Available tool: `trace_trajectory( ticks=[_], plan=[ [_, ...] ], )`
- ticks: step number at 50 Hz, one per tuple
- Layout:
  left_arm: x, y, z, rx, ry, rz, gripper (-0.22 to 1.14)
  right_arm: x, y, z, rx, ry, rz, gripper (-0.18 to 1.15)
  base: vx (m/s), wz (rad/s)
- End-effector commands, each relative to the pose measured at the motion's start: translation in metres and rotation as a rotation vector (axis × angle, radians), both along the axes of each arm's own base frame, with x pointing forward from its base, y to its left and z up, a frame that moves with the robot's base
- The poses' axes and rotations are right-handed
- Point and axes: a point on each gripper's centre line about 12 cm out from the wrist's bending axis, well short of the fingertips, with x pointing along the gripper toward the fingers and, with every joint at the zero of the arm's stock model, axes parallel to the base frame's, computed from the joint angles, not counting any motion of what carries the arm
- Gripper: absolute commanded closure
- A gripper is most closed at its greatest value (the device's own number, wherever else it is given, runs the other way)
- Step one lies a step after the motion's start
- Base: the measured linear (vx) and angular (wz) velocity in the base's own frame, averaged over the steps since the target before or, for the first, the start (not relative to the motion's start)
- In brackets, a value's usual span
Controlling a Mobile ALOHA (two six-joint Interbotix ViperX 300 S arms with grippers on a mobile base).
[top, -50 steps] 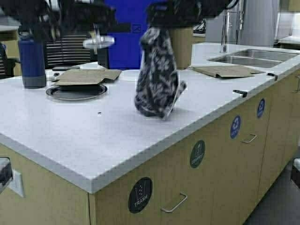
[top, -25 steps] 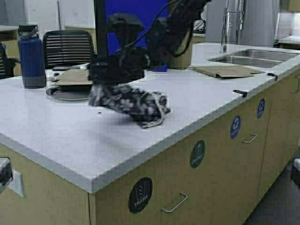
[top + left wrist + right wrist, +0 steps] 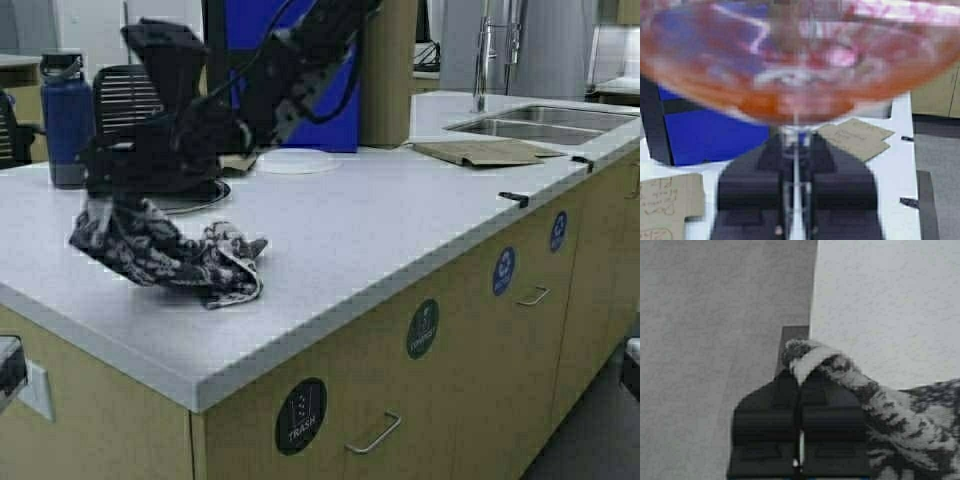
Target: Get the cloth and wipe up the spill under the wine glass
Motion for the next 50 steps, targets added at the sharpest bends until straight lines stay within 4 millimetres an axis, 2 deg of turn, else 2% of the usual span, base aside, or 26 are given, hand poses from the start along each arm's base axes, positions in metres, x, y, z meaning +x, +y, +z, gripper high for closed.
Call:
trace_trajectory(
  ticks=[1,9,12,21,26,34,50],
  plan=[
    [0.006,-0.002,-0.002,-0.008,-0.032,0.000,0.63,0.032,-0.039,0.018,0.025,-0.005,-0.100,0.91,0.00,0.00],
    [0.017,-0.007,-0.031,-0.004,-0.018,0.000,0.63,0.069,-0.108,-0.014,-0.044,0.057,-0.250,0.91,0.00,0.00],
    [0.022,-0.010,-0.045,0.001,-0.009,-0.002,0.63,0.078,-0.127,-0.025,-0.063,0.079,-0.292,0.91,0.00,0.00],
    [0.038,-0.016,-0.094,0.011,0.020,-0.002,0.63,0.091,-0.162,-0.054,-0.113,0.127,-0.363,0.91,0.00,0.00],
    [0.047,-0.020,-0.129,0.018,0.038,-0.003,0.63,0.094,-0.172,-0.068,-0.130,0.151,-0.386,0.91,0.00,0.00],
    [0.054,-0.023,-0.176,0.024,0.043,-0.006,0.63,0.092,-0.174,-0.079,-0.147,0.166,-0.385,0.91,0.00,0.00],
    [0.059,-0.026,-0.247,0.023,0.030,-0.017,0.63,0.097,-0.178,-0.077,-0.137,0.165,-0.401,0.91,0.00,0.00]
  ],
)
